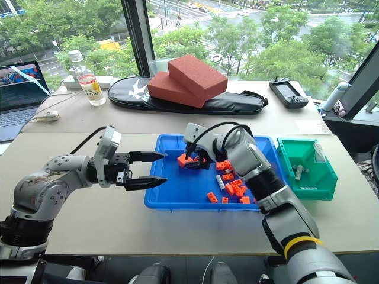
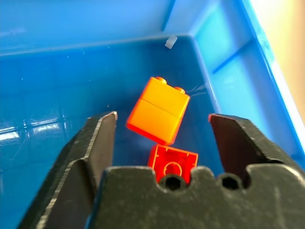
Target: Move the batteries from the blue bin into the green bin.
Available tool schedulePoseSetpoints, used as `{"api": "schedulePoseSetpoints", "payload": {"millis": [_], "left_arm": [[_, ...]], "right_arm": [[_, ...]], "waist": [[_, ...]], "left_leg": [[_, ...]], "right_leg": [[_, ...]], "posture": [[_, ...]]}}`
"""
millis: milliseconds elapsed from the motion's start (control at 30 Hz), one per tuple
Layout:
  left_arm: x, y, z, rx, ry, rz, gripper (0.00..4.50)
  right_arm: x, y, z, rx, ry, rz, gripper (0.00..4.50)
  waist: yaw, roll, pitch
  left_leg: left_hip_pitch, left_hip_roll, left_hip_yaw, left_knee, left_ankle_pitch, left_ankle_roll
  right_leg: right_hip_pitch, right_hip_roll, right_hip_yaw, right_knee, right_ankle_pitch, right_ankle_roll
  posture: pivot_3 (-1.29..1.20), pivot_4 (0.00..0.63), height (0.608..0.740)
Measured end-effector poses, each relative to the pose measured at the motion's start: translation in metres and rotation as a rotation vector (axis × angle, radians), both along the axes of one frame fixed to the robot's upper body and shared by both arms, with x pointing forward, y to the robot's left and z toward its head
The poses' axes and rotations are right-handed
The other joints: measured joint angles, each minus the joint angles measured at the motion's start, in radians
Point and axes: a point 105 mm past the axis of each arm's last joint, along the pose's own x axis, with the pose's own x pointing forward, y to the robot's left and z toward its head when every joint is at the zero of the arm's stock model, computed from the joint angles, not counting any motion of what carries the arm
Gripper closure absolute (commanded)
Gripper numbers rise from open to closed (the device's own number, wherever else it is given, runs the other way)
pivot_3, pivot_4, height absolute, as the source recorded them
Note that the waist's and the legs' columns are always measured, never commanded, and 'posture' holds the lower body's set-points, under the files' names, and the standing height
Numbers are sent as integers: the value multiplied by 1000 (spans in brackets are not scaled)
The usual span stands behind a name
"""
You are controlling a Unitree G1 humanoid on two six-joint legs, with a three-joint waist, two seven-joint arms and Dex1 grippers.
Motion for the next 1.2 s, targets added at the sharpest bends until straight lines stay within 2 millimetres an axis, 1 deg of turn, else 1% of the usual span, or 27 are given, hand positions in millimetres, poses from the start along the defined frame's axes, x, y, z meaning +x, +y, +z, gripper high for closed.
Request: {"api": "schedulePoseSetpoints", "payload": {"millis": [67,133,167,200,233,333,367,433,467,533,667,800,900,1100,1200], "left_arm": [[0,0,0,-1,-1,0,0],[0,0,0,-1,-2,2,0],[0,0,0,0,-1,5,0],[0,0,-1,-1,0,5,0],[0,2,-2,0,5,10,0],[0,1,-3,-2,9,9,0],[0,1,-3,-2,8,8,0],[0,0,-3,-4,9,5,0],[-1,-1,-4,-7,11,1,0],[-1,-2,-4,-12,14,-6,0],[0,-1,-5,-12,23,-9,0],[1,-2,-2,-13,16,-17,0],[1,-2,-1,-12,13,-20,0],[2,-3,-2,-3,2,-19,0],[3,-3,-1,-2,-7,-18,0]], "right_arm": [[-2,-13,16,24,-30,-35,169],[-16,-38,26,40,-45,-99,169],[-21,-46,26,42,-38,-120,169],[-30,-55,23,52,-8,-156,169],[-42,-62,14,60,50,-187,169],[-73,-64,-11,77,199,-218,169],[-82,-60,-16,95,238,-228,169],[-90,-48,-21,154,272,-251,169],[-89,-43,-23,188,285,-283,169],[-87,-42,-28,204,296,-343,169],[-82,-49,-39,194,288,-470,169],[-76,-60,-41,194,267,-558,169],[-73,-67,-39,198,249,-598,169],[-74,-72,-54,176,292,-628,169],[-72,-71,-54,176,287,-628,876]], "waist": [[2,0,0],[11,0,0],[13,0,0],[14,0,0],[17,0,0],[9,0,0],[6,0,0],[-2,0,0],[-4,0,0],[-3,0,0],[5,0,0],[3,0,0],[1,0,0],[-1,0,0],[-1,0,0]], "left_leg": [[0,0,0,0,0,0],[0,0,-1,0,-1,0],[0,0,0,0,-1,0],[0,0,0,0,-1,0],[0,0,0,0,-1,0],[0,1,0,0,-1,0],[0,1,0,0,-1,0],[1,1,-1,0,-1,0],[1,1,-1,0,-1,0],[1,1,-1,0,-1,0],[1,0,-1,0,-1,0],[1,0,-1,0,-1,0],[1,0,-1,0,-1,0],[1,1,-1,0,-1,0],[1,1,-1,0,-1,0]], "right_leg": [[0,0,0,0,0,0],[1,0,-1,0,0,0],[1,0,-1,0,0,0],[1,0,-1,-2,0,0],[1,0,-1,0,0,0],[0,1,0,-1,0,0],[0,1,0,-1,0,0],[1,2,0,0,0,0],[1,2,0,0,0,-1],[1,1,0,0,0,-1],[1,0,0,0,0,0],[1,1,0,0,0,-1],[1,1,0,0,0,-1],[1,1,0,-1,0,-1],[1,1,0,-1,0,-1]], "posture": [[0,150,740],[0,150,740],[0,150,740],[0,150,740],[0,150,740],[0,150,740],[0,150,740],[0,150,740],[0,150,740],[0,150,740],[0,150,740],[0,150,740],[0,150,740],[0,150,740],[0,150,740]]}}
